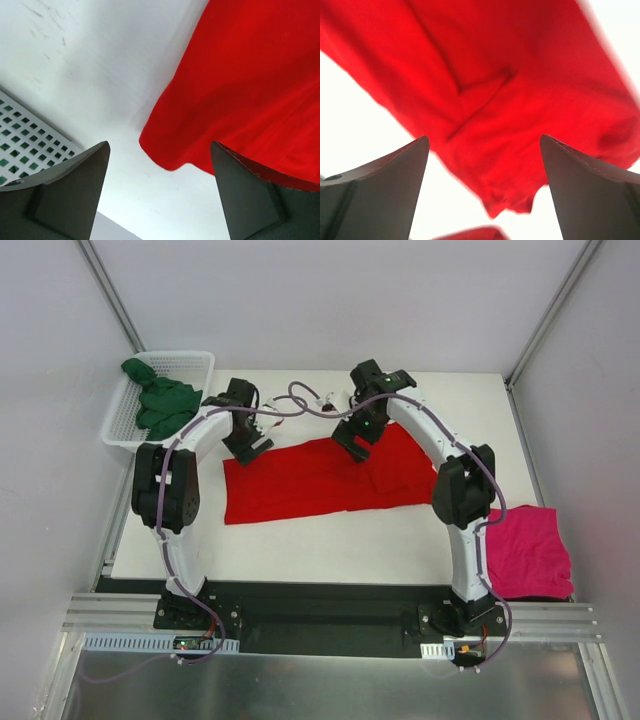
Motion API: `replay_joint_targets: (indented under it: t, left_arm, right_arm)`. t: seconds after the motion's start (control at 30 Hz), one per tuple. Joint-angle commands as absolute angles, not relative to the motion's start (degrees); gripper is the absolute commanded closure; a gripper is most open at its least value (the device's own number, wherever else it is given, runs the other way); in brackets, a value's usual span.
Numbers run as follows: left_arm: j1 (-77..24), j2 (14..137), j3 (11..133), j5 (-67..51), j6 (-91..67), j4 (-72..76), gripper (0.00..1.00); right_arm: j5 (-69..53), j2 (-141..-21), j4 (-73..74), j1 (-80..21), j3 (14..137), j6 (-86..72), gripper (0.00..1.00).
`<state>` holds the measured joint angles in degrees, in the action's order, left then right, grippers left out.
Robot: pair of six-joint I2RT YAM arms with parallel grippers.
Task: Fold and stack the t-shirts
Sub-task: Fold the other side of the tshirt into a rectangle
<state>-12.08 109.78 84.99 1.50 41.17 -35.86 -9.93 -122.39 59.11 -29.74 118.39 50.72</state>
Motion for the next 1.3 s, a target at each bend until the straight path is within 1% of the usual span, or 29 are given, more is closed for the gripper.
replay_joint_targets:
  t: [0.0, 0.17, 0.27, 0.43, 0.57, 0.77, 0.87, 1.0, 1.1, 1.17, 1.27]
  left_arm:
    - [-13.18, 112.23, 88.85, 0.18, 40.08, -36.65, 0.17]
    - [-17.83, 111.54, 88.16, -2.63, 39.29, -37.79, 0.17]
    - [-20.47, 110.05, 86.75, -4.04, 38.15, -39.54, 0.16]
    - [-22.06, 106.71, 86.58, -7.29, 34.46, -45.87, 0.16]
    - [-22.24, 104.68, 80.26, -8.17, 34.89, -46.05, 0.17]
    - [-22.68, 104.50, 76.30, -9.32, 33.84, -46.14, 0.17]
    - [-22.68, 106.08, 75.15, -9.14, 34.98, -45.01, 0.18]
    - [-22.68, 108.36, 77.69, -6.95, 35.16, -43.86, 0.18]
    - [-22.68, 109.60, 80.68, -4.75, 34.98, -43.24, 0.18]
    - [-22.76, 110.04, 81.99, -3.17, 35.07, -43.07, 0.18]
    - [-22.85, 110.21, 82.00, -1.41, 35.59, -41.31, 0.18]
  right_arm:
    - [-11.51, -124.00, 73.46, -26.55, 119.88, 48.52, 0.03]
    - [-10.55, -124.63, 72.78, -23.82, 114.54, 47.02, 0.04]
    - [-12.12, -126.56, 72.95, -22.59, 113.91, 47.28, 0.03]
    - [-11.87, -129.99, 72.86, -21.97, 114.08, 49.04, 0.03]
    - [-10.29, -132.10, 71.64, -21.97, 114.00, 48.87, 0.03]
    - [-7.74, -133.33, 70.14, -21.62, 112.94, 48.43, 0.02]
    - [-5.11, -132.02, 67.69, -21.62, 112.15, 47.99, 0.02]
    - [-1.59, -127.89, 63.20, -21.10, 109.52, 46.93, 0.02]
    - [-0.35, -122.45, 55.57, -21.09, 102.50, 47.11, 0.02]
    - [3.16, -118.23, 47.75, -20.92, 96.37, 47.11, 0.02]
    - [2.47, -116.19, 45.17, -20.92, 94.92, 45.71, 0.03]
